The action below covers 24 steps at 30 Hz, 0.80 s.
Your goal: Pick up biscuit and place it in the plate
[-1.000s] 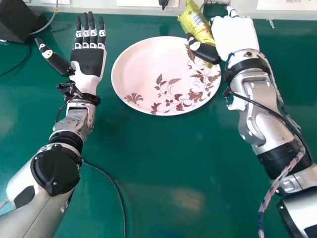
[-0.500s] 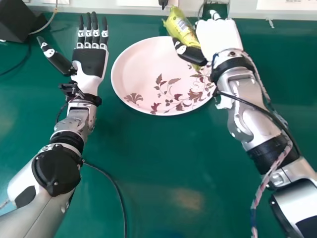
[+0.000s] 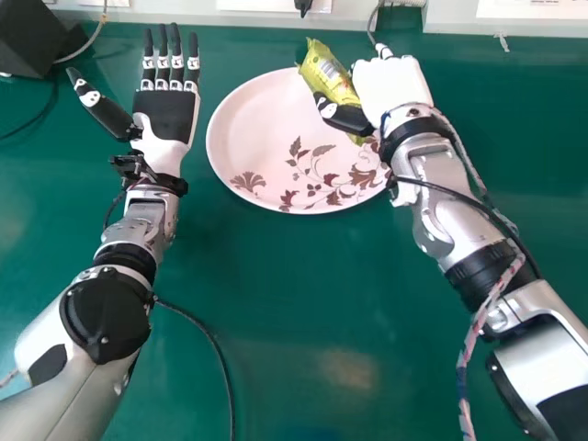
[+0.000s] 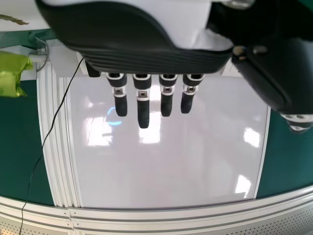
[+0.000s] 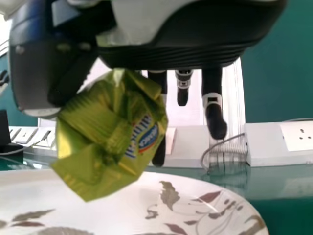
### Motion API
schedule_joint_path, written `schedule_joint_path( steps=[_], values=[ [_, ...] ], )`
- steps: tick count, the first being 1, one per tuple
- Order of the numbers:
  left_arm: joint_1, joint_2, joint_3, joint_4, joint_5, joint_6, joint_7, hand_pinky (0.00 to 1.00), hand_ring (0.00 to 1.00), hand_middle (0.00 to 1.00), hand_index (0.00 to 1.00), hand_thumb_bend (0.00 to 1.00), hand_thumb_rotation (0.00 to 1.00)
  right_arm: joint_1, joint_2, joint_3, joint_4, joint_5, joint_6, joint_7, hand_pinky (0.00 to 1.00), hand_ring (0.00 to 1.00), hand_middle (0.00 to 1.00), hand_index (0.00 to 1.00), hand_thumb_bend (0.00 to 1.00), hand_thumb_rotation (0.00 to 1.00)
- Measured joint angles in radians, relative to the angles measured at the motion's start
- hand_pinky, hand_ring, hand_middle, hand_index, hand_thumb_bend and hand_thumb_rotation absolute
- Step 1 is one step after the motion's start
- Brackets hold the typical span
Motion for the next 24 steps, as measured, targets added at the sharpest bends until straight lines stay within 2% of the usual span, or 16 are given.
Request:
schedule_joint_path(
  steps=[7,16,24],
  values=[
    [0.000,-0.001,0.000,0.000,0.000,-0.002,0.002,0.96,0.86,1.00,1.00,1.00,0.38,-0.023,0.021,0.014,0.094,0.025,-0.016,-0.035,0.16,0.31,0.41,0.51,0.52,0.00],
    [0.000,-0.001,0.000,0.000,0.001,-0.005,0.003,1.00,0.88,0.99,1.00,1.00,0.37,-0.061,0.043,0.039,0.228,0.046,-0.033,-0.111,0.16,0.31,0.42,0.51,0.52,0.00],
    [0.000,-0.001,-0.001,0.000,0.002,-0.014,0.003,1.00,0.88,0.98,1.00,0.98,0.33,-0.084,0.063,0.054,0.332,0.092,-0.074,-0.162,0.16,0.31,0.41,0.50,0.52,0.00]
  ],
)
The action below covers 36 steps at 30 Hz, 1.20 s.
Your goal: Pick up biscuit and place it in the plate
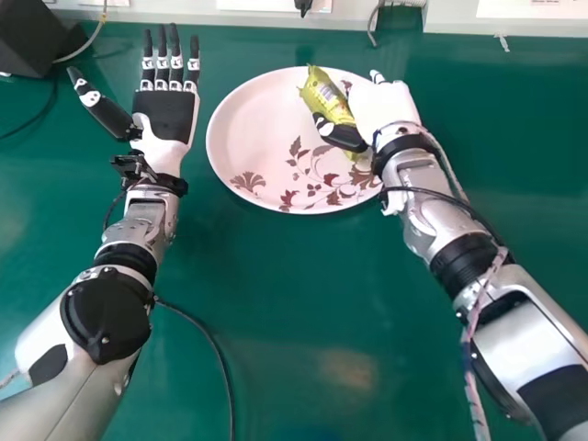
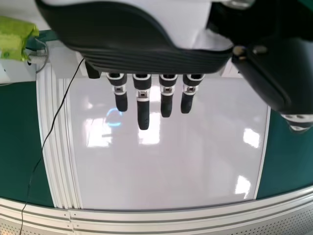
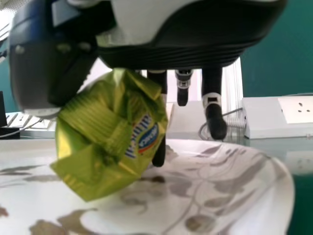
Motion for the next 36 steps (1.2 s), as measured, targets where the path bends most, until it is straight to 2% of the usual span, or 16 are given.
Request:
schedule_joint_path(
  steps=[6,13,20,23,27,32,34,36],
  values=[
    [0.000,0.000,-0.002,0.000,0.000,-0.002,0.001,1.00,0.88,0.97,1.00,0.98,0.33,-0.026,0.005,0.003,0.076,0.036,-0.048,-0.048,0.16,0.30,0.41,0.51,0.52,0.00],
    [0.000,-0.001,-0.002,0.000,0.000,-0.008,0.016,1.00,0.89,0.96,1.00,0.97,0.34,-0.070,0.017,0.007,0.157,0.078,-0.091,-0.056,0.16,0.31,0.42,0.51,0.52,0.00],
    [0.000,-0.001,-0.008,0.000,0.000,-0.002,-0.006,1.00,0.90,0.96,0.99,0.97,0.34,-0.086,0.025,0.014,0.198,0.104,-0.118,-0.068,0.16,0.31,0.41,0.50,0.52,0.00],
    [0.000,0.000,-0.013,0.000,0.001,0.011,-0.024,1.00,0.89,0.96,0.99,0.97,0.34,-0.093,0.028,0.025,0.212,0.105,-0.121,-0.068,0.17,0.32,0.41,0.52,0.52,0.00],
    [0.000,0.000,-0.015,0.000,0.001,0.031,-0.034,1.00,0.88,0.95,0.98,0.99,0.33,-0.103,0.031,0.031,0.239,0.113,-0.141,-0.084,0.19,0.32,0.47,0.49,0.52,0.00],
    [0.000,0.000,-0.016,0.000,0.000,0.039,-0.037,1.00,0.88,0.95,0.98,1.00,0.33,-0.112,0.042,0.047,0.280,0.116,-0.171,-0.119,0.23,0.33,0.48,0.48,0.52,0.00],
    [0.000,0.001,-0.016,0.000,0.000,0.041,-0.037,1.00,0.88,0.95,0.98,1.00,0.33,-0.114,0.045,0.052,0.292,0.119,-0.180,-0.132,0.25,0.38,0.49,0.49,0.51,0.00],
    [0.000,0.001,-0.016,0.000,0.000,0.042,-0.037,1.00,0.89,0.96,0.99,0.99,0.33,-0.117,0.046,0.055,0.304,0.123,-0.192,-0.137,0.26,0.37,0.46,0.53,0.50,0.00]
  ],
)
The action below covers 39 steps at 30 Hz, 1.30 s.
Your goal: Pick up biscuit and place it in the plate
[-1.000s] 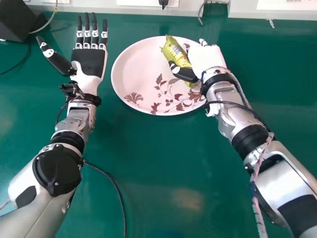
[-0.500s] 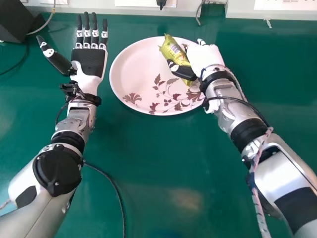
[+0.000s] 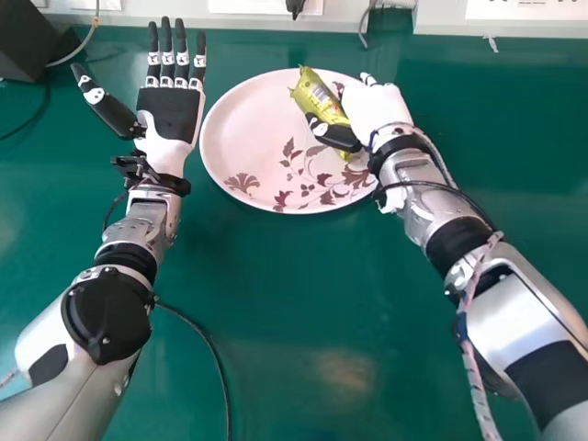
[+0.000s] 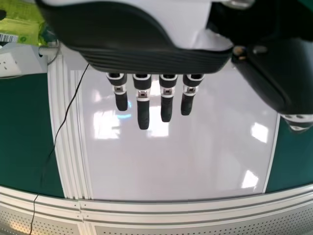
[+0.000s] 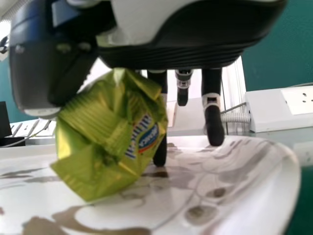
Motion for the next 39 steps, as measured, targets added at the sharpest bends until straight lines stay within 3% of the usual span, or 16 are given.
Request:
schedule_joint_path(
  steps=[12,17,22,23,25,30,39],
  values=[
    [0.000,-0.001,0.000,0.000,0.001,-0.049,-0.002,1.00,0.88,0.95,0.98,1.00,0.32,-0.005,0.020,0.008,0.018,0.017,-0.007,-0.022,0.35,0.39,0.50,0.54,0.50,0.00],
    [0.000,-0.001,-0.003,0.000,0.009,-0.063,-0.021,1.00,0.90,0.96,0.99,1.00,0.31,-0.007,0.026,0.008,0.021,0.025,-0.007,-0.022,0.38,0.47,0.49,0.49,0.52,0.00],
    [0.000,-0.002,-0.004,0.000,0.010,-0.074,-0.021,1.00,0.90,0.96,0.99,1.00,0.32,-0.009,0.036,0.008,0.028,0.036,-0.007,-0.027,0.42,0.52,0.60,0.49,0.52,0.06],
    [0.000,-0.003,-0.006,0.000,0.010,-0.077,-0.021,1.00,0.90,0.96,0.99,1.00,0.32,-0.010,0.039,0.008,0.030,0.039,-0.007,-0.029,0.44,0.54,0.61,0.55,0.81,0.10],
    [0.000,-0.003,-0.012,0.000,0.013,-0.078,-0.029,1.00,0.90,0.96,0.98,1.00,0.32,-0.012,0.045,0.008,0.035,0.043,-0.007,-0.032,0.46,0.55,0.63,0.59,0.95,0.15],
    [0.000,-0.003,-0.020,0.000,0.021,-0.086,-0.044,1.00,0.91,0.96,0.99,1.00,0.32,-0.015,0.061,0.008,0.041,0.047,-0.007,-0.043,0.49,0.59,0.67,0.62,1.00,0.25],
    [0.000,-0.003,-0.021,0.000,0.039,-0.099,-0.044,1.00,0.93,0.97,0.99,0.98,0.30,-0.035,0.077,0.005,0.045,0.068,0.003,-0.011,0.52,0.59,0.69,0.64,1.00,0.29]
  ],
)
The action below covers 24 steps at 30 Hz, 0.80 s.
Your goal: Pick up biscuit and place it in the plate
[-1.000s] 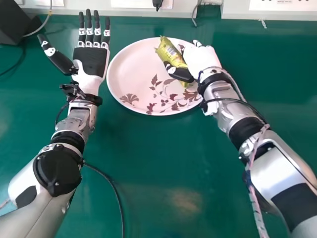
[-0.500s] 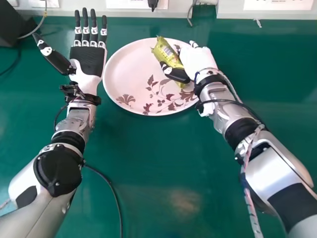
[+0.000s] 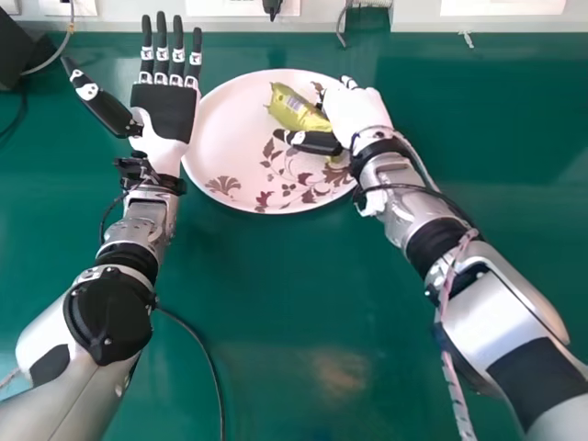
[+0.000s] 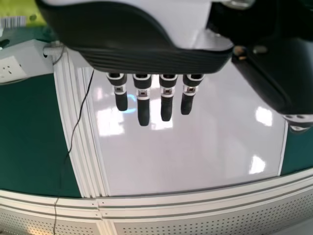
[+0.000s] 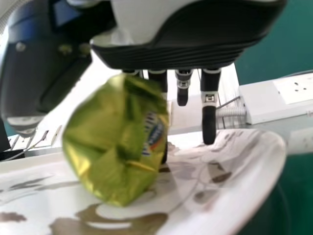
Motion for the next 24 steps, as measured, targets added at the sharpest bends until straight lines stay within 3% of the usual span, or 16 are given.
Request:
schedule_joint_path(
  steps=[24],
  values=[
    [0.000,0.000,0.000,0.000,0.000,0.009,-0.009,1.00,0.90,0.96,1.00,0.97,0.31,-0.004,0.036,-0.004,0.002,0.032,-0.010,-0.013,0.52,0.59,0.68,0.64,1.00,0.33]
  ],
)
